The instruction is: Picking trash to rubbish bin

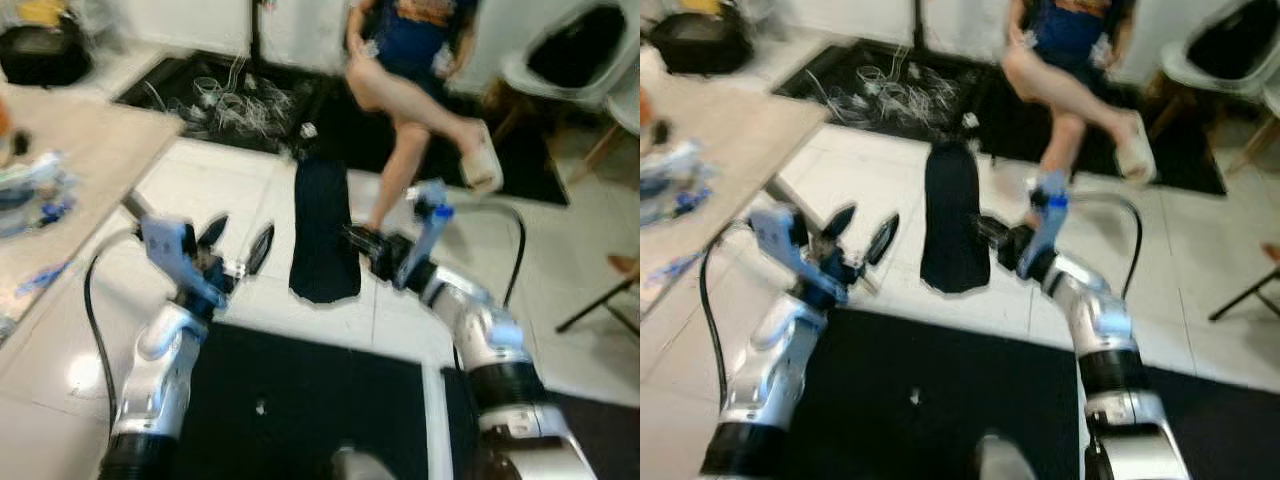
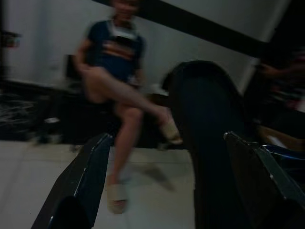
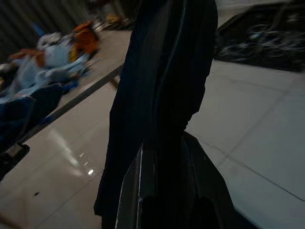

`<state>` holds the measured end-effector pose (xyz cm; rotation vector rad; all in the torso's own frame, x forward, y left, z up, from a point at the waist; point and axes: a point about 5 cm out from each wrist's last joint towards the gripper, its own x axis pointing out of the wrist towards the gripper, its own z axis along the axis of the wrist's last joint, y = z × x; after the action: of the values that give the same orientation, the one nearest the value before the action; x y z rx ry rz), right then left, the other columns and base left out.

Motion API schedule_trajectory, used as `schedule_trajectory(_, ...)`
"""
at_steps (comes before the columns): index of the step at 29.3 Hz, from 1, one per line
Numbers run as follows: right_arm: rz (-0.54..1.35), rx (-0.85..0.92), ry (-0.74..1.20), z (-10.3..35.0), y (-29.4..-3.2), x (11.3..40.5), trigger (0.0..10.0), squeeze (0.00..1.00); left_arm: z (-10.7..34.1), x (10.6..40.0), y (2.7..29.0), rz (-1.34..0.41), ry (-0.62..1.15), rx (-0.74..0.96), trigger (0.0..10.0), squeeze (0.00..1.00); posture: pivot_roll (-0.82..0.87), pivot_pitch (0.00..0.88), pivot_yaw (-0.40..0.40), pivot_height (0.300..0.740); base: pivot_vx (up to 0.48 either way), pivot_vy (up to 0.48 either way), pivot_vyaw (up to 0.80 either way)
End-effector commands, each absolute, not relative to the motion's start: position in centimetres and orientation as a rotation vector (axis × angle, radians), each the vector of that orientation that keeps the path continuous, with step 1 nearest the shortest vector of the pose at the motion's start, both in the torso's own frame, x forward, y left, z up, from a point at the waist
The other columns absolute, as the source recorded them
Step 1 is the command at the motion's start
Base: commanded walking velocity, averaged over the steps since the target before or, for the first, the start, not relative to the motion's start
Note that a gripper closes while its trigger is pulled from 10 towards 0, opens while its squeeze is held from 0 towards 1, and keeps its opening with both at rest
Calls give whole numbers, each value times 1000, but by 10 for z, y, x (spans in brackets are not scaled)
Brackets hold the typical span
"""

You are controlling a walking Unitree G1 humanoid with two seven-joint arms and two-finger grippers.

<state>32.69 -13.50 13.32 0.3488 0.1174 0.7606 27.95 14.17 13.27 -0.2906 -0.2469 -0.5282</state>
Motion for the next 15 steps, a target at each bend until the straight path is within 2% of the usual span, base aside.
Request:
schedule_trajectory(1,750,344,79,140,-140,329,10000,0,131,279,137,-558,-244,-307,10000,0,-35,0,-29,740,0,0,-744)
schedule_trajectory(15,753,340,81,139,-140,330,10000,0,132,279,138,-569,-249,-320,10000,0,-34,0,-30,740,0,0,-743)
